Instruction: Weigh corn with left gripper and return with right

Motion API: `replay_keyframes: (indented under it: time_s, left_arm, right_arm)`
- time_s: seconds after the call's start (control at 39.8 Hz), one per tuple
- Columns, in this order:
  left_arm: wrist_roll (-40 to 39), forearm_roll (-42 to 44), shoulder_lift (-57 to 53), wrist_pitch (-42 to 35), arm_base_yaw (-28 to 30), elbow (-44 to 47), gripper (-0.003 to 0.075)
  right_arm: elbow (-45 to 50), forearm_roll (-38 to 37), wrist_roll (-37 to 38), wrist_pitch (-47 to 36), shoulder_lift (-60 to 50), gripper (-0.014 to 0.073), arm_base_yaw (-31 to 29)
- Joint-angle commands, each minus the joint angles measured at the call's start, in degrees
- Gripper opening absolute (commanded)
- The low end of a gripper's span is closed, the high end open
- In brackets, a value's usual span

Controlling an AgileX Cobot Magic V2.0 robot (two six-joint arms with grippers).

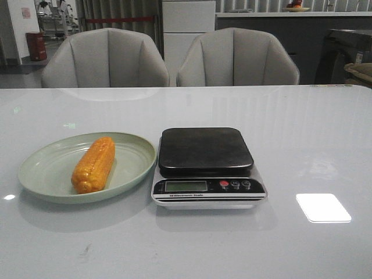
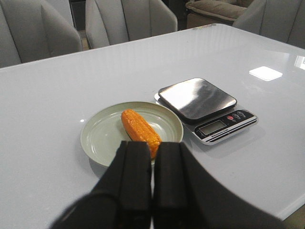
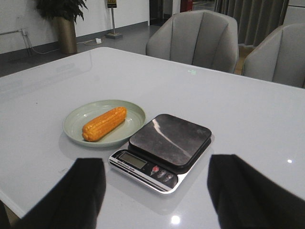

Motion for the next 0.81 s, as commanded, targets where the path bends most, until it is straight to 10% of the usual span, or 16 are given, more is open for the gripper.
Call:
replay_keyframes:
  time_s: [0.0, 0.45, 0.68, 0.78]
  left_arm:
    - [-0.13, 0.30, 0.27, -3.93, 0.04, -1.37, 0.0113]
    - [-0.13, 0.30, 0.27, -3.93, 0.04, -1.37, 0.0113]
    - [-0.13, 0.30, 0.27, -3.93, 0.04, -1.37, 0.0113]
    - [-0.13, 0.30, 0.27, -3.93, 0.04, -1.37, 0.0113]
  right_arm:
    - [0.90, -1.77, -0.55, -6.94, -0.07, 0.0553, -0.32]
    - [1.03, -2.45, -0.55, -7.08, -0.01, 0.0545, -0.32]
    - [1.03, -2.93, -0.55, -7.14, -0.01, 0.0113, -0.32]
    - [1.03, -2.93, -0.55, -7.14, -0.01, 0.0167, -0.32]
